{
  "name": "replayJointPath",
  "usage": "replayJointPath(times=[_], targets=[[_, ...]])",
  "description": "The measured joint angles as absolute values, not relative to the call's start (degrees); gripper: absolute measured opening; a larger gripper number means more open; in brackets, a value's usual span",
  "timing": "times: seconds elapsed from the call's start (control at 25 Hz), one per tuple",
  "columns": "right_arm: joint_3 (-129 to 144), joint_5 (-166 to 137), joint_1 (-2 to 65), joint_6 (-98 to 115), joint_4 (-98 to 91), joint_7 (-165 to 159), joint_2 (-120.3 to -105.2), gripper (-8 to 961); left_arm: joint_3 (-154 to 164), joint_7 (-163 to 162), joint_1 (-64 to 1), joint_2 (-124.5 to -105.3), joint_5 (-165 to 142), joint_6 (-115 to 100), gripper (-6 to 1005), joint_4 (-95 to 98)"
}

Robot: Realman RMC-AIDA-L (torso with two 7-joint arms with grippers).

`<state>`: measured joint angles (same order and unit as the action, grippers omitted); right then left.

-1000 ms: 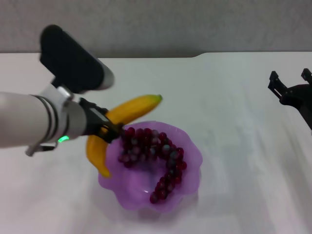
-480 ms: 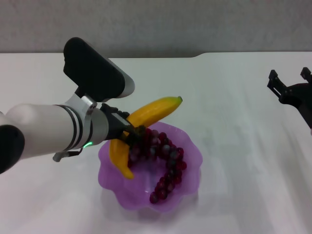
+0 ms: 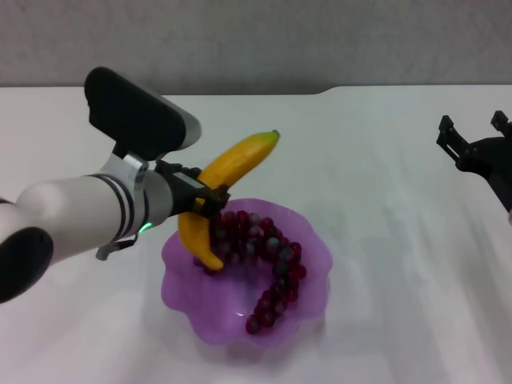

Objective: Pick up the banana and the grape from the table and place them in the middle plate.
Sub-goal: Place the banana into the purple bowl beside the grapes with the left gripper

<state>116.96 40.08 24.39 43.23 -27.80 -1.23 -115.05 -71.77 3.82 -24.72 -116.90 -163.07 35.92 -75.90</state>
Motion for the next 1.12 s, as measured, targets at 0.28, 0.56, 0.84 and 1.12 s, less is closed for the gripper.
replayJointPath(times=[0.28, 0.56, 0.84, 1.12], targets=[[117.3, 40.1, 24.4, 43.4, -27.6, -1.2, -115.05, 880, -72.0, 2.7, -25.1, -116.67, -164.6, 38.2, 482, -73.4], [117.3, 40.1, 24.4, 43.4, -27.3, -1.2, -115.05, 880, -67.2, 4.4, -24.8, -116.55, -164.6, 44.3, 482, -75.8], [117.2, 40.1, 24.4, 43.4, -27.2, -1.2, -115.05, 880, -63.6, 4.4, -24.5, -116.74, -164.6, 44.7, 482, -78.6], [117.2, 40.1, 24.4, 43.4, -27.3, -1.2, -115.05, 879, -62.7, 3.9, -25.4, -116.83, -164.6, 44.6, 482, -79.0]])
